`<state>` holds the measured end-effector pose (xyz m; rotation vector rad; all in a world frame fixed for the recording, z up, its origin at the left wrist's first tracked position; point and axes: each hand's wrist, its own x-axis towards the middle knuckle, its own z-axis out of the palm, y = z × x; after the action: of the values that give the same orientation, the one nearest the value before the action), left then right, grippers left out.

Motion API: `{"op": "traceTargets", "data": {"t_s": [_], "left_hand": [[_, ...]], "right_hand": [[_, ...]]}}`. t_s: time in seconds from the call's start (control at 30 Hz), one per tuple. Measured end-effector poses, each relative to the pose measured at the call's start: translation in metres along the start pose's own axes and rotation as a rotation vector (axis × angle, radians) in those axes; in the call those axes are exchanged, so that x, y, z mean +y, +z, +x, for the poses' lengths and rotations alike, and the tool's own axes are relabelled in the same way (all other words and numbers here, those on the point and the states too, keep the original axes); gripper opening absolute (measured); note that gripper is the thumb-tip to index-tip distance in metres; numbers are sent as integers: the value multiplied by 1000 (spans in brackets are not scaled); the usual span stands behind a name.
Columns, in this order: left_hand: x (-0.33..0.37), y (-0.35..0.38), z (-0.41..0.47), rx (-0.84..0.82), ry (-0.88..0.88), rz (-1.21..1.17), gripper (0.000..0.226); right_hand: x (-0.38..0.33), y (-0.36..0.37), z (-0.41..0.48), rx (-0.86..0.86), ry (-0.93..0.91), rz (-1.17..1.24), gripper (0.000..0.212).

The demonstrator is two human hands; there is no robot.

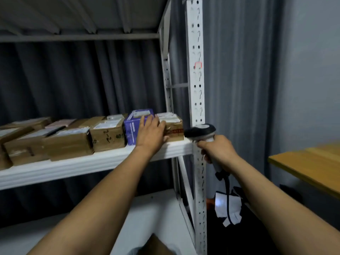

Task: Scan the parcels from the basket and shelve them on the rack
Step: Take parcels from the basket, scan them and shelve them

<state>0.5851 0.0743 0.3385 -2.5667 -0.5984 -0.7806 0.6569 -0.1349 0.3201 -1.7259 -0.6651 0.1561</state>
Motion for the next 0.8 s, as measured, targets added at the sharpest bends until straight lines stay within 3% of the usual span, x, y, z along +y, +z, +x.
{"op": "traceTargets", "data": {"t_s": [0.13,0.23,0.4,0.57,0.8], "left_hand": [[-10,4,-52,43,5,-74,47],[-17,17,-103,-17,16,-89,48],[-19,62,-198,-232,-54,-157,51],[6,115,-278,-552,-185,-257,56],[60,170,-312,-771,-278,-372,71]], "right_hand": [[5,16,-32,-40,29,9,14],[18,35,-62,-87,61,-29,11],[59,67,-107,-193,94,-159,11],[112,88,-131,-247,169,-240,12],[185,96,-133,-254,306,-280,12]]}}
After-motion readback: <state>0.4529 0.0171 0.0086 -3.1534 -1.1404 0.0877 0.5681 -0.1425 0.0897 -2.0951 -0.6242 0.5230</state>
